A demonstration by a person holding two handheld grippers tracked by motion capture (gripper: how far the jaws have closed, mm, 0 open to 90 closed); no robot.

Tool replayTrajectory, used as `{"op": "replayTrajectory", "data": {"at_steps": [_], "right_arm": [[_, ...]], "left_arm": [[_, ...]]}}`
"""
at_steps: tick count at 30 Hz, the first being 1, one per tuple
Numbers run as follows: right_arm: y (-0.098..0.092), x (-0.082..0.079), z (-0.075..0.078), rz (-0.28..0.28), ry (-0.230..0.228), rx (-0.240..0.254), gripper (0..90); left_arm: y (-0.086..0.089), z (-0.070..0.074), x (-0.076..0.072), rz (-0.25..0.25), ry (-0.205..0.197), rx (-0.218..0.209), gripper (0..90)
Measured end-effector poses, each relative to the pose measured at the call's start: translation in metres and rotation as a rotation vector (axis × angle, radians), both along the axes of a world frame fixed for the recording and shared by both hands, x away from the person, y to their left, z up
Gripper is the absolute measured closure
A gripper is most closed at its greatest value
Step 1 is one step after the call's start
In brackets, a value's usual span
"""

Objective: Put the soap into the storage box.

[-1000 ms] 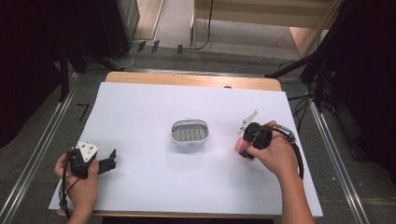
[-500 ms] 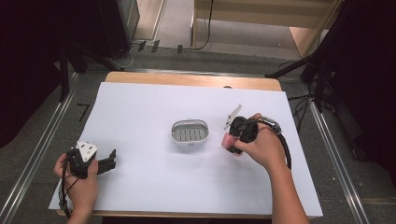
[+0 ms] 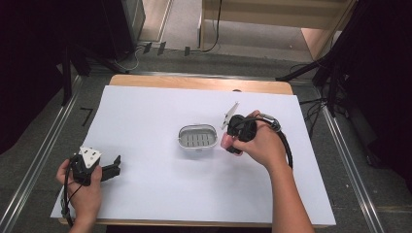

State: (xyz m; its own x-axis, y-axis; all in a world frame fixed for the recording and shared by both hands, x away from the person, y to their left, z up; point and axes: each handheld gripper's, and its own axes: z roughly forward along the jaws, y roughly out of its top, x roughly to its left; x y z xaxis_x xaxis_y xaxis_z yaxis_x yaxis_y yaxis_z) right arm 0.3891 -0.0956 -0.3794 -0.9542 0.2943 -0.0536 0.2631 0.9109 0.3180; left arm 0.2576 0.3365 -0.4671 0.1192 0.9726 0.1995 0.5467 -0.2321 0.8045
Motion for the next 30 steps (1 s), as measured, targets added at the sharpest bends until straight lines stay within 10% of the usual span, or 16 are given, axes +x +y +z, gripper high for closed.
{"op": "replayTrajectory", "data": {"at_steps": [30], "right_arm": [[0.058,0.013,0.023,0.129,-0.027,-0.028,39.1]], "left_arm": [[0.000,0.000,0.000,-0.001,0.002,-0.008,6.5]]}}
